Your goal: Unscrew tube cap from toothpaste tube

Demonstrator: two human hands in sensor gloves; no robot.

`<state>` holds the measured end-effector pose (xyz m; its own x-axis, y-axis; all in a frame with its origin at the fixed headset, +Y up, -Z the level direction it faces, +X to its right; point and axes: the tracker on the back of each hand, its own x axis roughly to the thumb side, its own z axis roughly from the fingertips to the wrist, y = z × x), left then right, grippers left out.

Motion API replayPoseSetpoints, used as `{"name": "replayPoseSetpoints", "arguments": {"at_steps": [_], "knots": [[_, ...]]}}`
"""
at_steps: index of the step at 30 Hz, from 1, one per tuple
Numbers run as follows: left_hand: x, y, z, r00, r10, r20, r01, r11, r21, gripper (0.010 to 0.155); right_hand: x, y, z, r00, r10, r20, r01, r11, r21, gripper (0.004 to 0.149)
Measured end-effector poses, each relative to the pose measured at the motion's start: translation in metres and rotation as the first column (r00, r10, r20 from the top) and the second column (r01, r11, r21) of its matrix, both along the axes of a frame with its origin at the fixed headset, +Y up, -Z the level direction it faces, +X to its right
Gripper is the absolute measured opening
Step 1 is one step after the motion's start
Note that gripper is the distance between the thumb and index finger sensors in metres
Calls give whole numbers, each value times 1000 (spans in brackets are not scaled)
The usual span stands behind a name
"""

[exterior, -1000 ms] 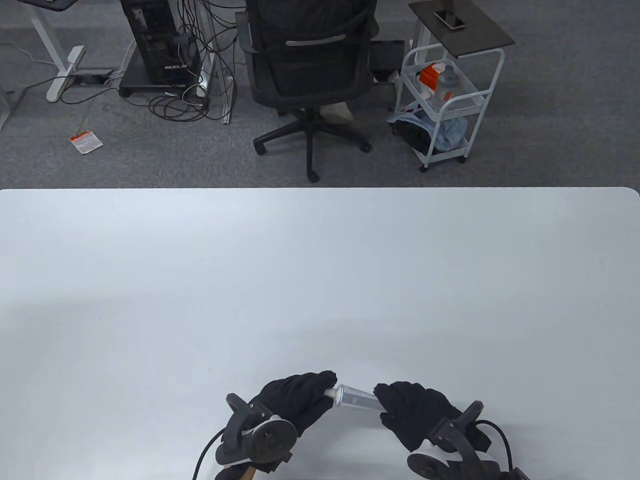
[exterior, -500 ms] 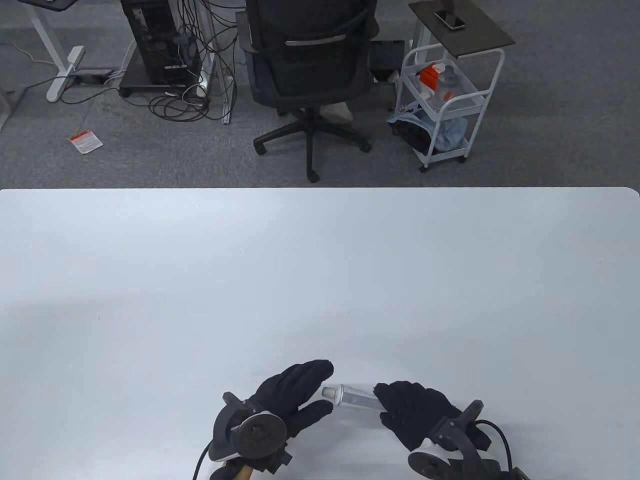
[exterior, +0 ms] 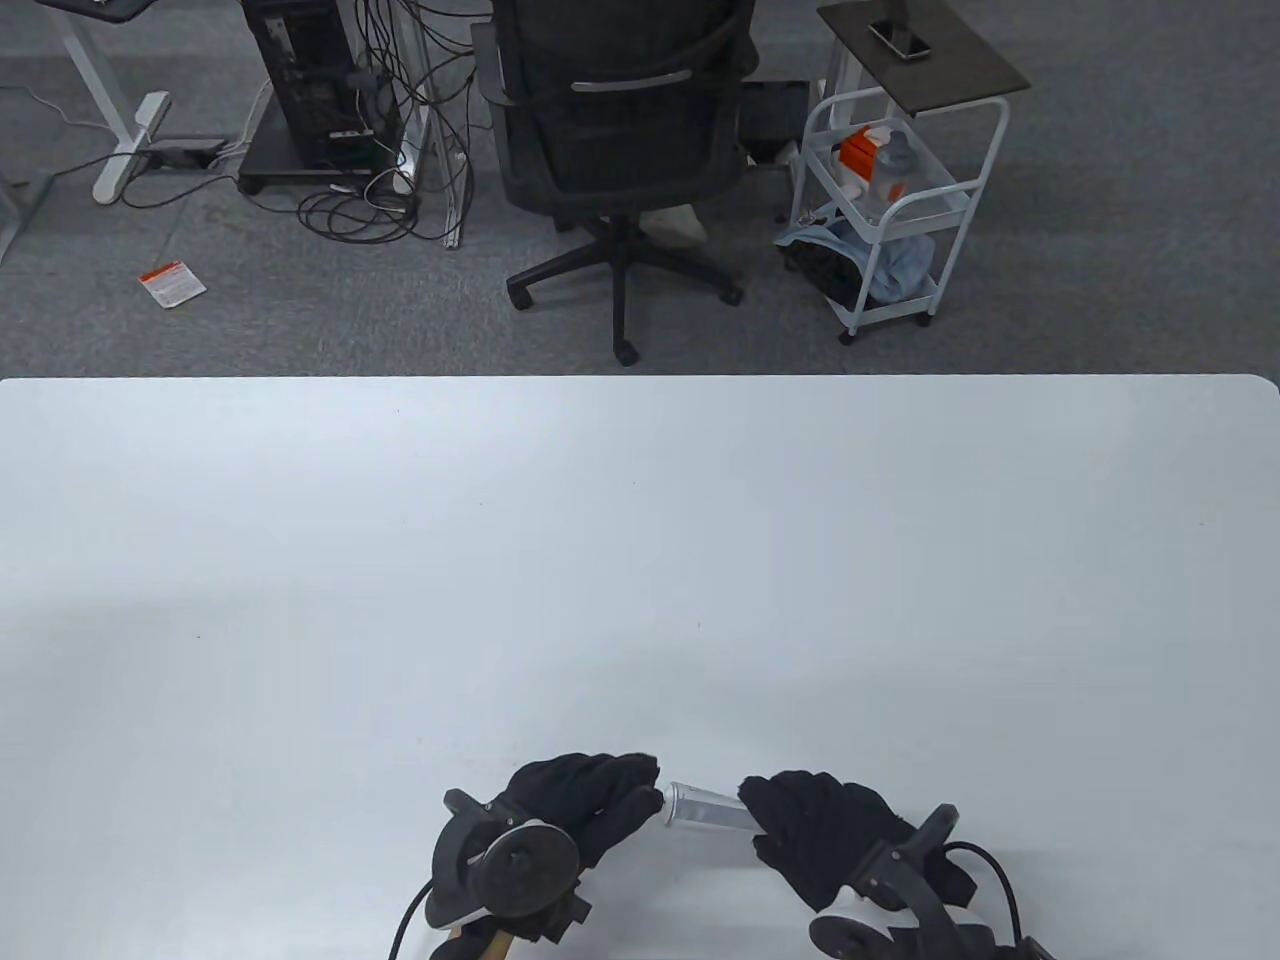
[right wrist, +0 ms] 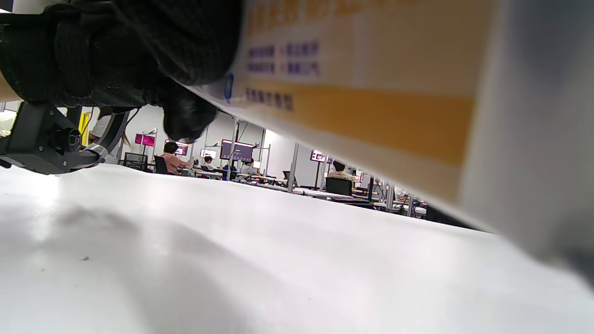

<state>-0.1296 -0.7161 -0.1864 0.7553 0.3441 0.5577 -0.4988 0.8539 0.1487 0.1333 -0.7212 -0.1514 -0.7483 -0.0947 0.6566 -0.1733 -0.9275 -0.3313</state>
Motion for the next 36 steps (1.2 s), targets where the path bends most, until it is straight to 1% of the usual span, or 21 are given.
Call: {"name": "replayPoseSetpoints", "arguments": {"at_steps": [2, 5, 8, 12, 16, 21, 25, 28, 31, 33, 36], "knots": [[-2, 1, 0, 999, 13, 47, -12, 1000, -24, 66, 1, 1, -1, 1000, -7, 6, 7, 1000, -1, 57], [-2, 3, 0, 996, 21, 90, -17, 999, -48, 63, 2, 1, -1, 1000, -15, 7, 15, 1000, -2, 57], [1, 5, 1, 996, -18, 85, 20, 999, -28, 51, 2, 0, -1, 1000, -22, 6, 22, 1000, -2, 57], [2, 5, 2, 998, 3, 62, -1, 1000, -24, 48, 2, -1, 0, 1000, -15, 0, 15, 1000, 1, 57], [3, 2, 0, 999, 38, 9, -38, 999, -22, 50, -1, -2, 2, 1000, 2, -9, -2, 1000, 6, 57], [1, -1, -2, 999, 44, -17, -44, 998, -32, 59, 0, -3, 0, 1000, 4, 2, -4, 1000, 1, 57], [-1, 0, -4, 995, 50, 83, -43, 995, -86, 67, 4, -2, -2, 1000, -4, 15, 4, 1000, -2, 57], [1, 2, -3, 992, 34, 122, -22, 995, -100, 61, 6, -1, -3, 1000, -8, 18, 8, 1000, -6, 57], [4, 3, -2, 994, 4, 109, 5, 997, -83, 52, 5, -1, -3, 1000, -10, 12, 10, 1000, -9, 57], [5, 3, -2, 994, 13, 108, -4, 997, -83, 49, 4, -1, -1, 1000, 2, 12, -2, 1000, 1, 57], [3, 2, -3, 994, 52, 96, -43, 994, -101, 50, 4, -1, 1, 1000, 1, -1, -1, 1000, 0, 57]]}}
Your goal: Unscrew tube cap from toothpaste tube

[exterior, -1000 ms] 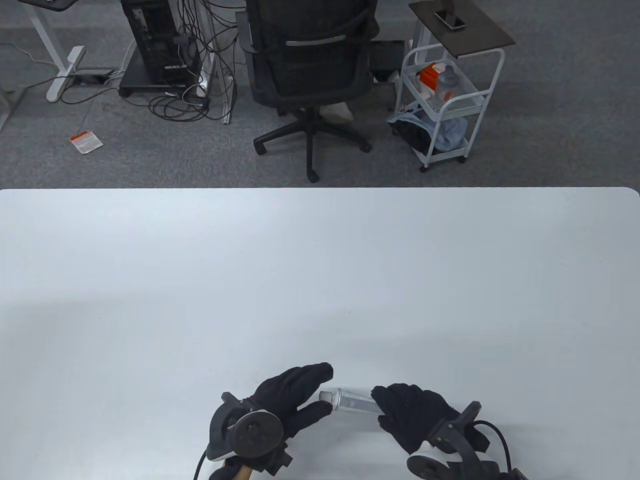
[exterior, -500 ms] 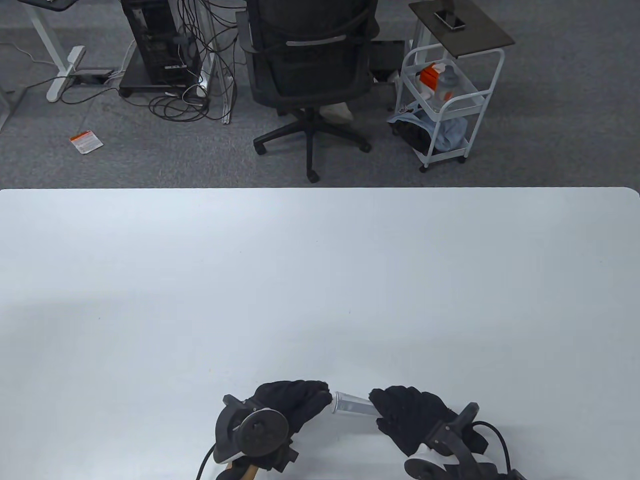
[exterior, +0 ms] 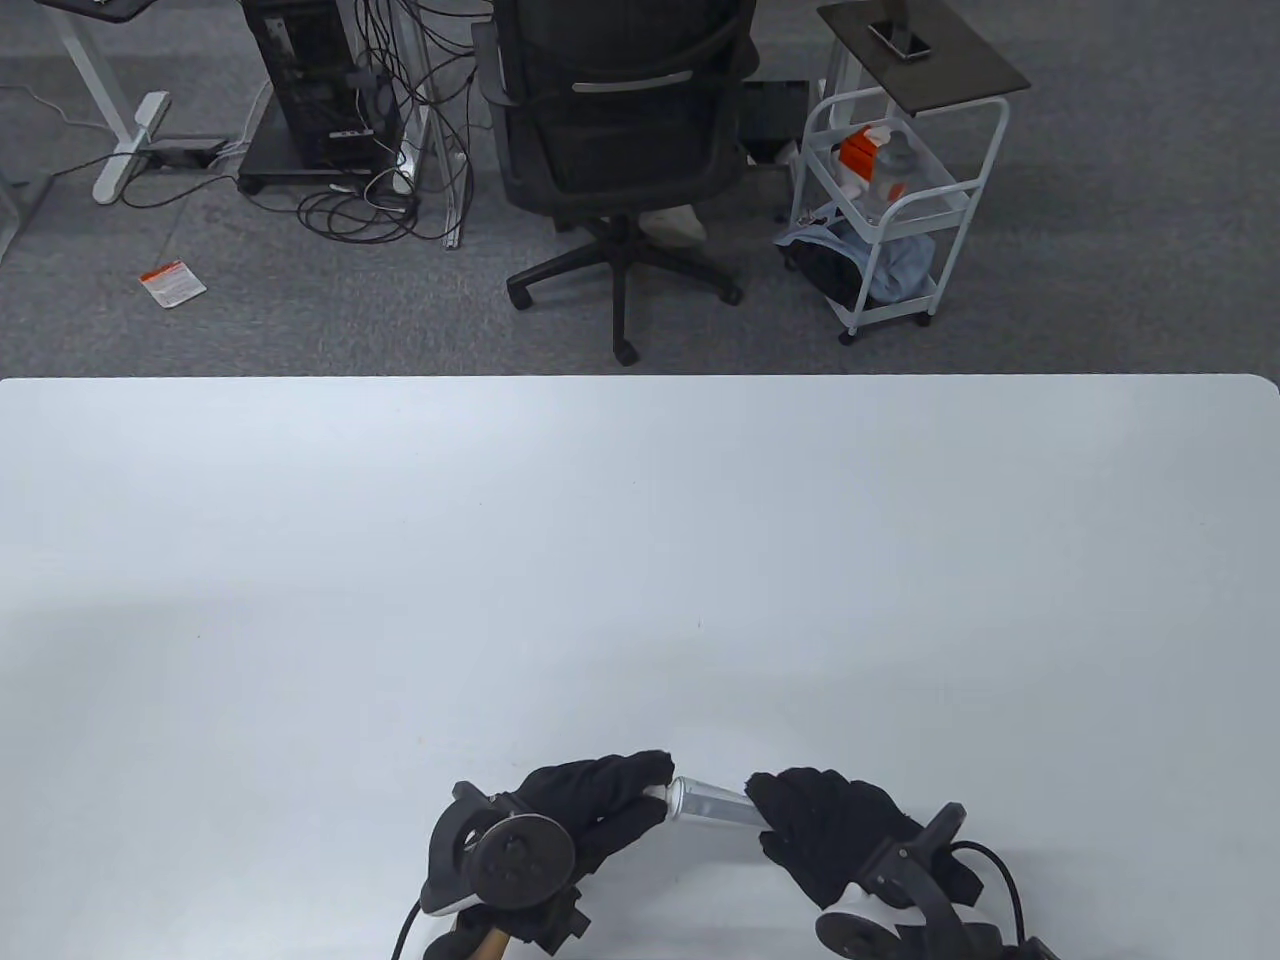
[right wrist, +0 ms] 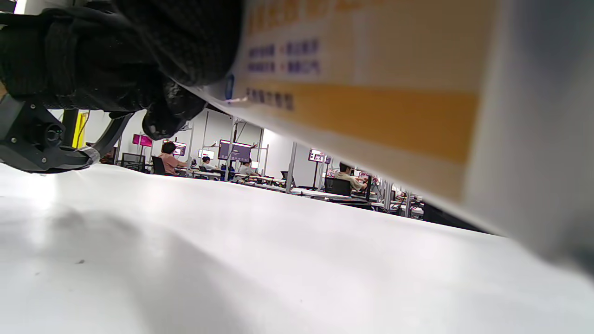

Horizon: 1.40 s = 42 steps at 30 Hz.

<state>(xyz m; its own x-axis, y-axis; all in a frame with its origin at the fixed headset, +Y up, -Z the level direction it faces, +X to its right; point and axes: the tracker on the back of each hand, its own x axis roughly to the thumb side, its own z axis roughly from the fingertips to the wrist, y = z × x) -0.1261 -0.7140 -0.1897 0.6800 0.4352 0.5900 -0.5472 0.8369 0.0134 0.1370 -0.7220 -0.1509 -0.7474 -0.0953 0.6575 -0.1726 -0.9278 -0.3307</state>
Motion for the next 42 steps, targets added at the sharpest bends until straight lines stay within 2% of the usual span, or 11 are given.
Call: {"name": "replayPoseSetpoints", "arguments": {"at_steps": [8, 13, 18, 21, 25, 31, 35, 42], "knots": [[-2, -3, -1, 997, 26, -71, -27, 1000, -1, 59, 0, 1, 0, 1000, -2, -2, 2, 1000, -2, 57], [-4, 0, 0, 999, 17, 31, -16, 1000, -25, 68, 4, 3, -3, 1000, -22, 22, 23, 1000, -6, 57], [1, 3, 2, 999, -47, 11, 46, 999, 13, 54, 6, 4, -4, 999, -26, 26, 26, 1000, -9, 57], [0, 3, 1, 1000, -31, 5, 31, 999, 10, 49, 4, 3, -3, 1000, -11, 18, 11, 1000, -2, 57], [-2, 0, -2, 1000, 26, -2, -26, 999, -29, 50, 2, 4, 0, 1000, -4, 6, 4, 1000, 6, 57], [-2, -2, -2, 999, 14, -39, -14, 1000, -20, 57, 2, 5, -1, 1000, -5, 11, 5, 1000, -2, 57], [-6, 1, -1, 1000, 22, 9, -22, 1000, -16, 66, 6, 7, -3, 999, -18, 32, 18, 1000, 0, 57], [0, 3, 3, 999, -53, -8, 53, 998, 46, 50, 5, 8, -3, 1000, -9, 24, 9, 1000, -8, 57]]}}
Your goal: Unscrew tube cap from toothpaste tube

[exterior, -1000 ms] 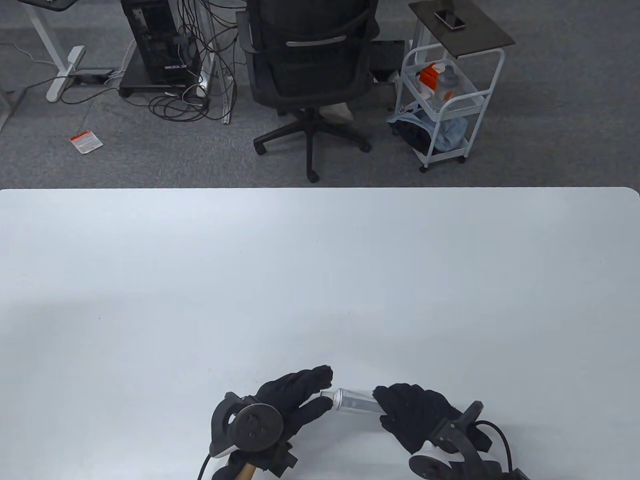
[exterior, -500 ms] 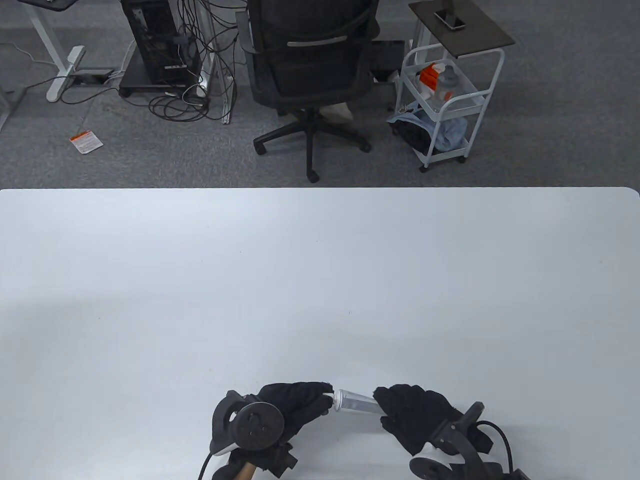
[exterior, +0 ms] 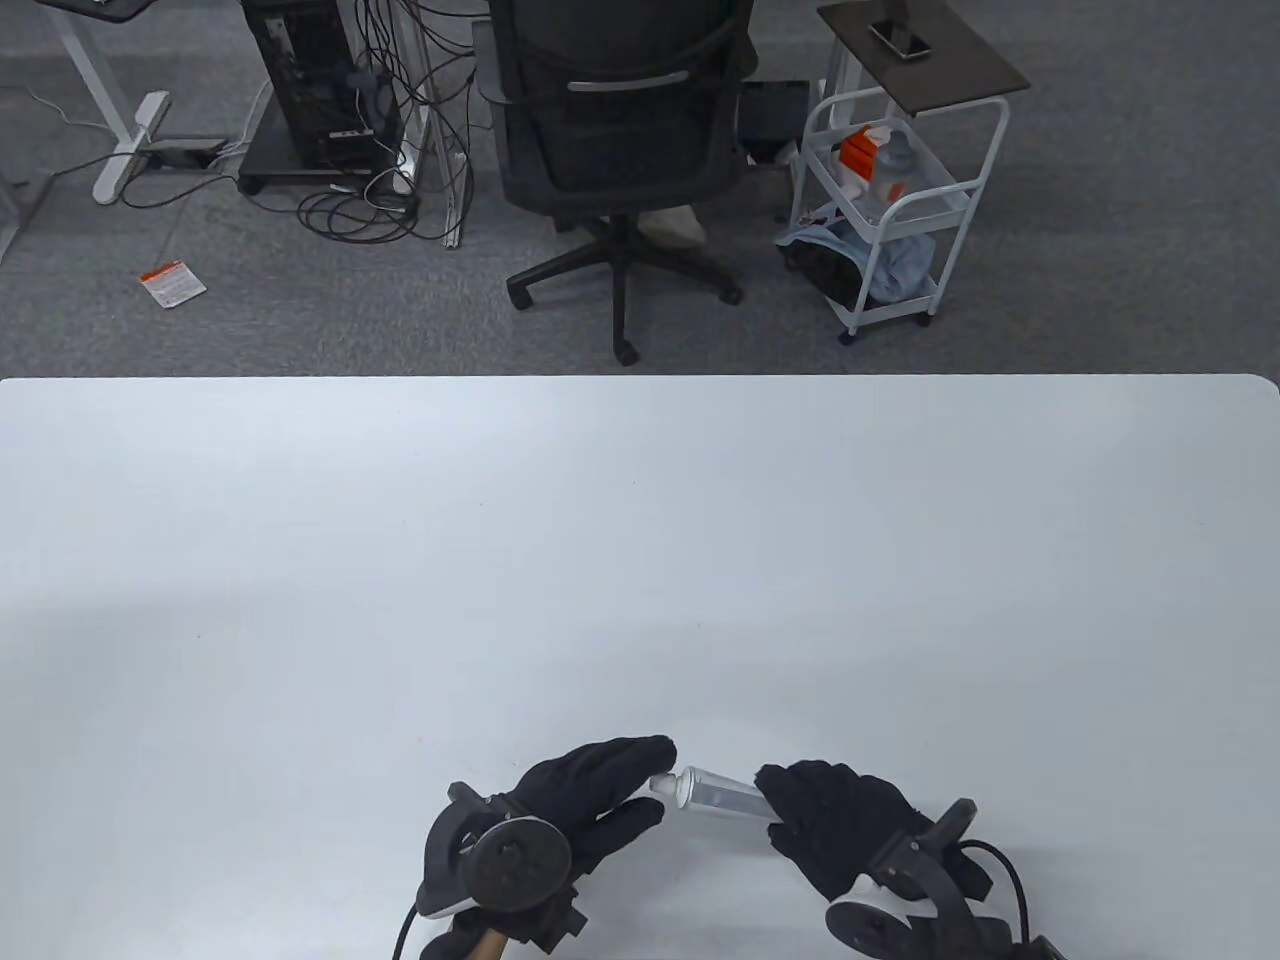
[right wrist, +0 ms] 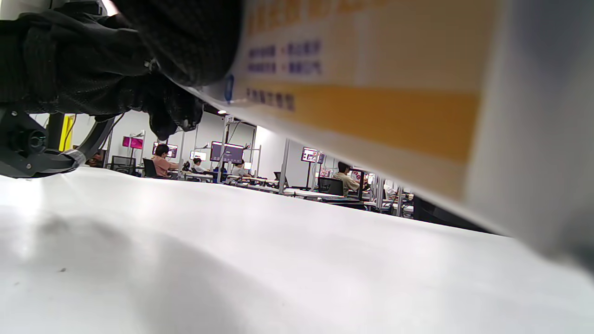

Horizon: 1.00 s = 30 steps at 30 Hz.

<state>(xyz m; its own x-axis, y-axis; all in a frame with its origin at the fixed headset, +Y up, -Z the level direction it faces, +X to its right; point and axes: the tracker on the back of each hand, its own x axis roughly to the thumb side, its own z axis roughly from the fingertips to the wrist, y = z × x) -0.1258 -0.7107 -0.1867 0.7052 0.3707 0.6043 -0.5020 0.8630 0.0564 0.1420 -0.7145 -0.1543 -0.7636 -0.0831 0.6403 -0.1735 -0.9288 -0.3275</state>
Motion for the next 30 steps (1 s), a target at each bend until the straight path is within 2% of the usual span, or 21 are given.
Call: {"name": "replayPoseSetpoints", "arguments": {"at_steps": [4, 10, 13, 16, 18, 19, 21, 23, 30], "knots": [[-1, 0, -1, 1000, 24, 7, -24, 1000, -17, 46, -2, -1, 1, 1000, 10, -8, -10, 1000, 5, 57], [1, -5, -4, 999, 34, -34, -35, 999, -40, 50, -4, -2, 3, 999, 37, -19, -37, 999, 10, 57], [1, -7, -6, 999, 22, -43, -25, 997, -69, 55, -4, -4, 1, 999, 35, -16, -35, 999, -6, 57], [-1, -7, -7, 999, 41, 23, -38, 994, -103, 66, -4, -5, -1, 999, 34, -12, -34, 999, -17, 57], [3, -5, -7, 995, 63, 76, -51, 988, -143, 60, -4, -5, -2, 999, 32, -5, -32, 999, -17, 57], [6, -4, -6, 996, 66, 65, -56, 987, -151, 54, -4, -5, -2, 999, 32, -4, -32, 999, -19, 57], [6, 2, -5, 1000, 15, 13, -14, 997, -78, 45, -4, -5, -2, 1000, 31, -7, -31, 999, -25, 57], [7, 5, -2, 999, -14, -29, 13, 1000, -26, 44, -8, -5, -2, 1000, 17, -14, -17, 999, -37, 57], [1, 4, -6, 995, 31, -100, -36, 998, -50, 44, -12, -5, -1, 999, 30, -19, -30, 999, -24, 57]]}}
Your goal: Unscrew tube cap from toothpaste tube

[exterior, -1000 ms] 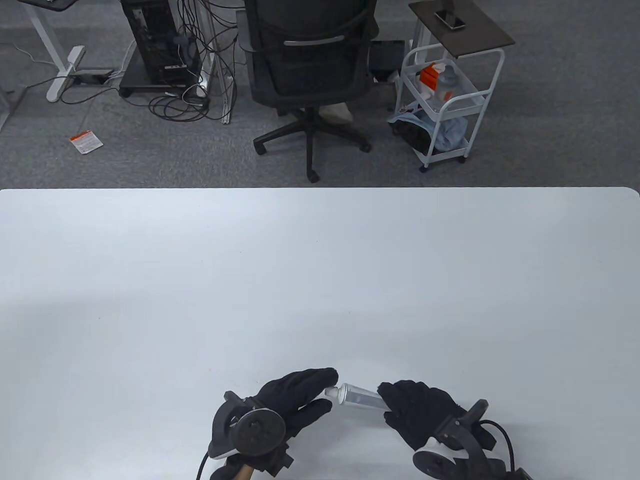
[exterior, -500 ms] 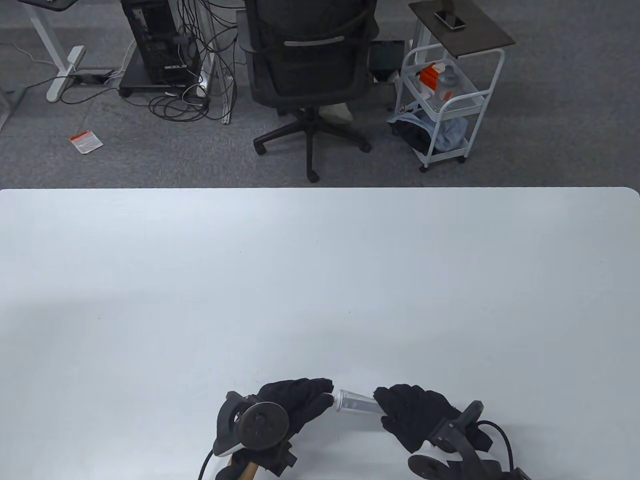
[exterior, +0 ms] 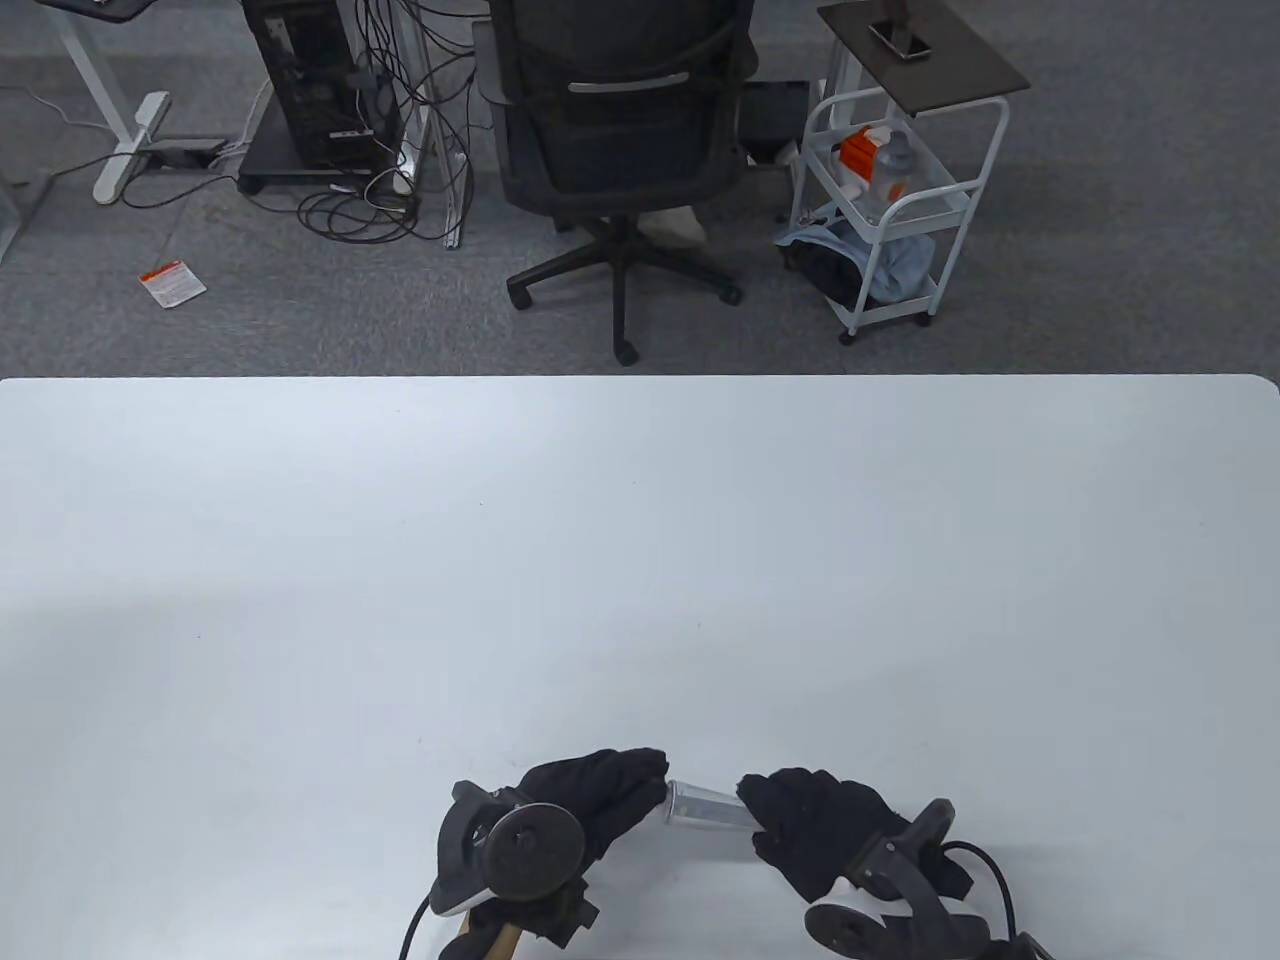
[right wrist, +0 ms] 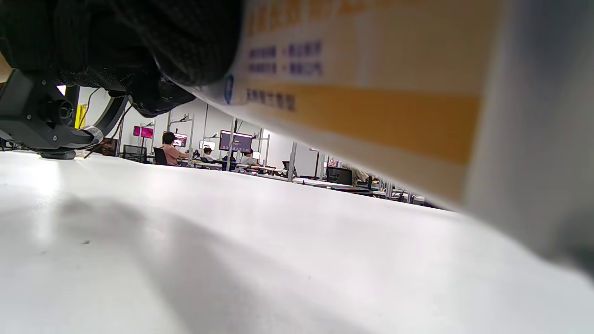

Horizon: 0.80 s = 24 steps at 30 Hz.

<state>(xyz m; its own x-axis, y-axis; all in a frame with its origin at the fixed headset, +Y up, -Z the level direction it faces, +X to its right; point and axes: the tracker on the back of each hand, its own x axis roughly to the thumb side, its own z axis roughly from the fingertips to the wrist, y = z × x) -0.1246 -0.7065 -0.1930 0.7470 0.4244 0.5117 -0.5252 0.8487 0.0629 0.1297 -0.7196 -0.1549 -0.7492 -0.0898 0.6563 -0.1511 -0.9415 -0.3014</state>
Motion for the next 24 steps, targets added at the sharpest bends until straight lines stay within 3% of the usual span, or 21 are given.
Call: {"name": "replayPoseSetpoints", "arguments": {"at_steps": [5, 7, 9, 11, 14, 24], "knots": [[-11, -1, -6, 997, 5, -78, -7, 1000, -16, 45, 5, 2, -4, 999, 1, 44, -1, 1000, 3, 57], [-11, -4, -8, 973, -163, -162, 162, 987, -15, 46, 7, 1, -8, 998, 4, 66, -3, 1000, -13, 57], [-6, -10, -10, 892, -387, -232, 390, 920, -35, 47, 9, -1, -12, 996, 15, 87, -13, 1000, -23, 57], [3, -21, -14, 726, -630, -275, 635, 768, -85, 47, 10, -4, -17, 994, 29, 108, -25, 999, -41, 57], [12, -33, -20, 613, -753, -237, 744, 652, -147, 47, 11, -7, -21, 991, 39, 126, -32, 998, -56, 57], [8, -49, -33, 581, -794, -178, 753, 608, -253, 47, 15, -7, -24, 987, 50, 149, -38, 996, -82, 57]]}}
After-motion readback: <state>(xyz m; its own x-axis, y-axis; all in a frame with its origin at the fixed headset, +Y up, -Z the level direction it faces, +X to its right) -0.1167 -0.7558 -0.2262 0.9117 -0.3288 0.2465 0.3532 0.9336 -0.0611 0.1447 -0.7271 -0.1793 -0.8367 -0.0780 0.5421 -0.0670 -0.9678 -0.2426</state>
